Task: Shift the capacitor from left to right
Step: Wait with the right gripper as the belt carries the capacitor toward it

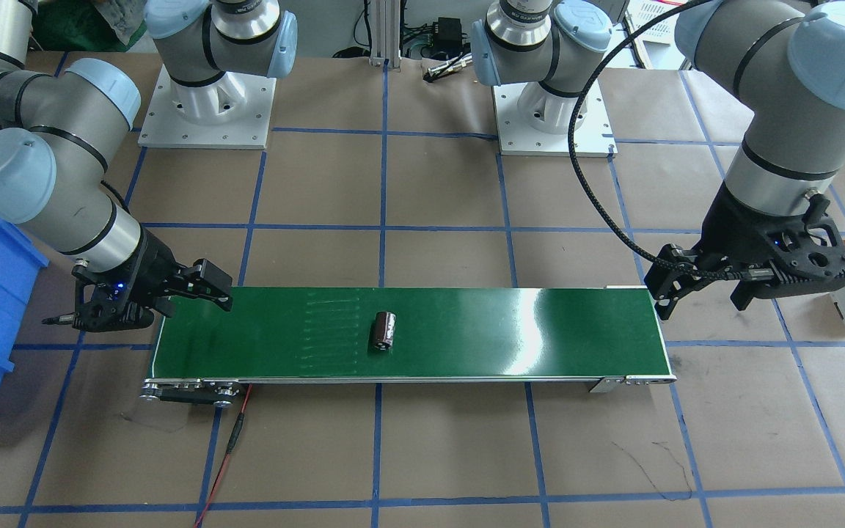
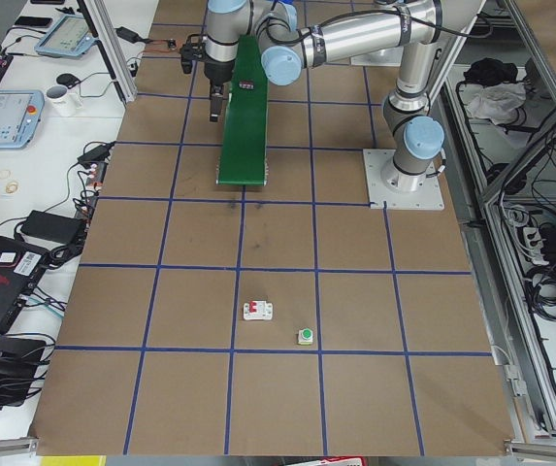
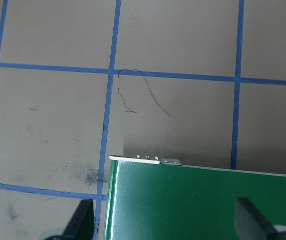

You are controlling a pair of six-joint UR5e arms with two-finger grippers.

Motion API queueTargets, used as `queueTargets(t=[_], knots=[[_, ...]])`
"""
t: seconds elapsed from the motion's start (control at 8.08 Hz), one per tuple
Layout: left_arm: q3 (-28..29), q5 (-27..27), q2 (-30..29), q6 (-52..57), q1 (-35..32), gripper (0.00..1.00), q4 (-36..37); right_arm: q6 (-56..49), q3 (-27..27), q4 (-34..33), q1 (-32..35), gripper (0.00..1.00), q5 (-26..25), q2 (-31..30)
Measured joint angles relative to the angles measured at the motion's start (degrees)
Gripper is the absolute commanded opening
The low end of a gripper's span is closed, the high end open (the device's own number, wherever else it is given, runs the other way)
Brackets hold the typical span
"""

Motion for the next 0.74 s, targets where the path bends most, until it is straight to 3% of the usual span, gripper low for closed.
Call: queueTargets(t=[0.37,0.74], knots=[[0.0,-0.1,0.0,0.0,0.0,1.0,0.0,0.8,1.3,-2.8,0.3,1.0,0.3,1.2],[0.0,-0.1,0.0,0.0,0.0,1.0,0.0,2.5,1.8,-3.4,0.6,1.0,5.0,1.6]])
